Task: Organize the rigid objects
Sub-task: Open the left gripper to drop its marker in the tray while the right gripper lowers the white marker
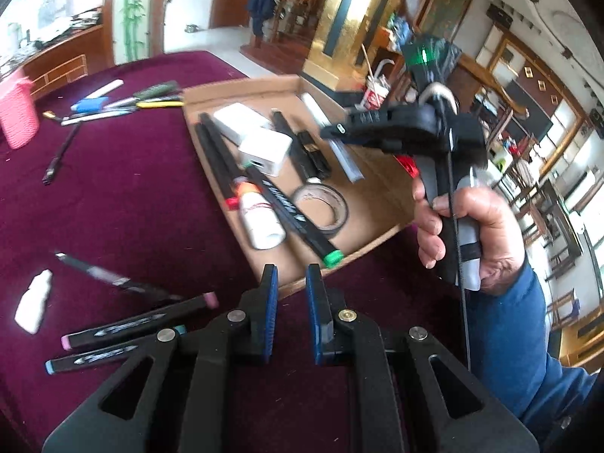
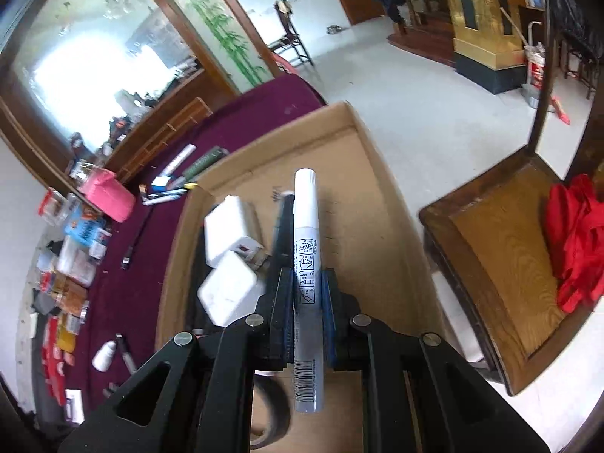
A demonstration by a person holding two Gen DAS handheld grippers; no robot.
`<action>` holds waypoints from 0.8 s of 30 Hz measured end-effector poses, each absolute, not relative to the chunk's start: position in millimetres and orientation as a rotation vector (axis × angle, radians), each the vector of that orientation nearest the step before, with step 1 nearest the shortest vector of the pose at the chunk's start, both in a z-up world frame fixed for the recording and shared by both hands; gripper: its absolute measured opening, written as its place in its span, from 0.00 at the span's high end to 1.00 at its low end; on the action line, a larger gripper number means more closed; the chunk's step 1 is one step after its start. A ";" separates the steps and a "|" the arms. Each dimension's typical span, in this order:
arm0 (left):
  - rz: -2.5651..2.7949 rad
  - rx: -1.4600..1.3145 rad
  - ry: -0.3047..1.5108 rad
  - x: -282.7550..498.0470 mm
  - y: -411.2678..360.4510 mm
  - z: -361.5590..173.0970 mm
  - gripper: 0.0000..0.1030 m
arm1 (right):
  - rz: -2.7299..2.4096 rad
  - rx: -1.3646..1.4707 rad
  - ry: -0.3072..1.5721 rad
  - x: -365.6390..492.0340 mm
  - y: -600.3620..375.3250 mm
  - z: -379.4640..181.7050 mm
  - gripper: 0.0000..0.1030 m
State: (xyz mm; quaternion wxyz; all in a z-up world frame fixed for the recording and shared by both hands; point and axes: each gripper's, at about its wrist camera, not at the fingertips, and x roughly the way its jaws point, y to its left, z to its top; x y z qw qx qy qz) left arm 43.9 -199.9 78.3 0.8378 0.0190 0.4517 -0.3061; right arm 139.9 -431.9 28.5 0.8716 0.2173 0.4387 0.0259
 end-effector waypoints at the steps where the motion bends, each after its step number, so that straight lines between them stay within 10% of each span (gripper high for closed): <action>1: -0.636 0.021 0.941 42.6 -188.3 82.7 0.88 | 0.040 0.444 0.924 140.1 -432.2 27.1 0.88; 15: -0.412 -0.266 0.988 62.4 -64.3 66.3 0.88 | -0.044 0.283 0.942 139.2 -415.2 29.0 0.82; 24: -0.213 -0.386 0.931 61.5 -6.9 45.5 0.88 | 0.072 0.287 0.628 97.7 -392.3 85.7 0.81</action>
